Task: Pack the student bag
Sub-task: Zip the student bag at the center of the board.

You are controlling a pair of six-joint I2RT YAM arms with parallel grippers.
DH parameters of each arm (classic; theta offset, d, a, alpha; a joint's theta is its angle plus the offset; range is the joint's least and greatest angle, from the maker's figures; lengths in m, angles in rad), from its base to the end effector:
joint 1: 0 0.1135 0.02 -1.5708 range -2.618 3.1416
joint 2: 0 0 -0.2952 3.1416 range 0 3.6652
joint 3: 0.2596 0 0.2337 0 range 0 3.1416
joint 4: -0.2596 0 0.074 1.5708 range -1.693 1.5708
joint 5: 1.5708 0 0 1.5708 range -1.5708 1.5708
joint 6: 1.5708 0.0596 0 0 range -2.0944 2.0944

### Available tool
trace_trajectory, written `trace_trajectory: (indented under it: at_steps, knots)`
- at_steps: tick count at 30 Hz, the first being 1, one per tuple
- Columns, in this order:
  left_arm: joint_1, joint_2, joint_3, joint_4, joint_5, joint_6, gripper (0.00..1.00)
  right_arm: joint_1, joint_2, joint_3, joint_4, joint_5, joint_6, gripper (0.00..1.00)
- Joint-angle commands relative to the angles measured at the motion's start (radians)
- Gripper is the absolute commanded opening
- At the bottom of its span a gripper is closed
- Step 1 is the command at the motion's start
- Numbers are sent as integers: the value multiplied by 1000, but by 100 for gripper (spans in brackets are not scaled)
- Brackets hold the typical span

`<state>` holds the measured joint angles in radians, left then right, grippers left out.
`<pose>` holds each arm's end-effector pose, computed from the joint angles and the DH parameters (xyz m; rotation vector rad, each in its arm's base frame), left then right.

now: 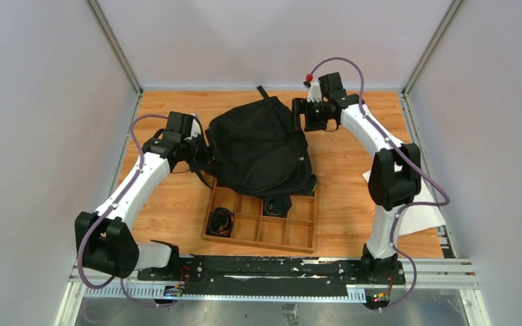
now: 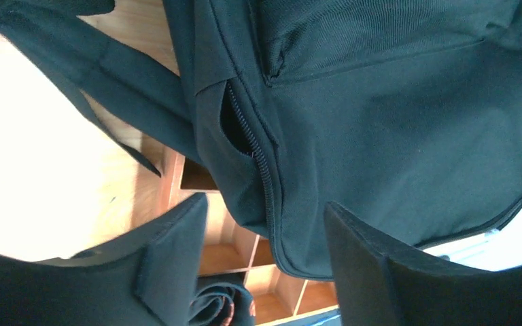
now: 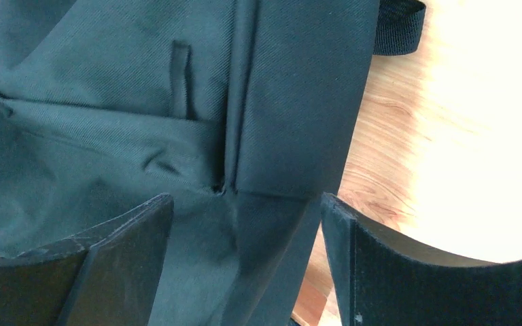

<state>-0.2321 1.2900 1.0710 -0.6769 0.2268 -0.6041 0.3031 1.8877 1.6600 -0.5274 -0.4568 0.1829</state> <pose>0.2443 -0.0715 0.3035 -0.3704 2.5180 -0.6270 0.4106 0.1559 0.3141 -0.3758 2.3260 0.7727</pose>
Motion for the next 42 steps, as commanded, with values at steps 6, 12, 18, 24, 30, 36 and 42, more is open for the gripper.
trace_trajectory:
  at_steps: [6, 12, 18, 24, 30, 36, 42]
  knots:
    - [1, 97, -20, 235, 184, -95, 20, -72, 114, 110, -63, -227, 50, 5]
    - [-23, 237, 247, 264, 215, -93, 0, -125, -48, 25, 19, -135, 89, 0]
    - [-136, 401, 600, 202, 187, -69, 0, -144, -299, -128, 71, -23, 98, 0]
    - [-232, 537, 776, 212, 216, -91, 0, -131, -562, -454, 90, 44, 111, 0]
    - [-280, 651, 773, 213, 301, -91, 0, -104, -704, -643, -22, 115, 60, 39]
    - [-288, 658, 754, 235, 305, -104, 0, 6, -775, -503, -119, 257, -34, 62]
    - [-286, 677, 804, 167, 235, -89, 0, 340, -750, -392, -64, 473, -101, 64]
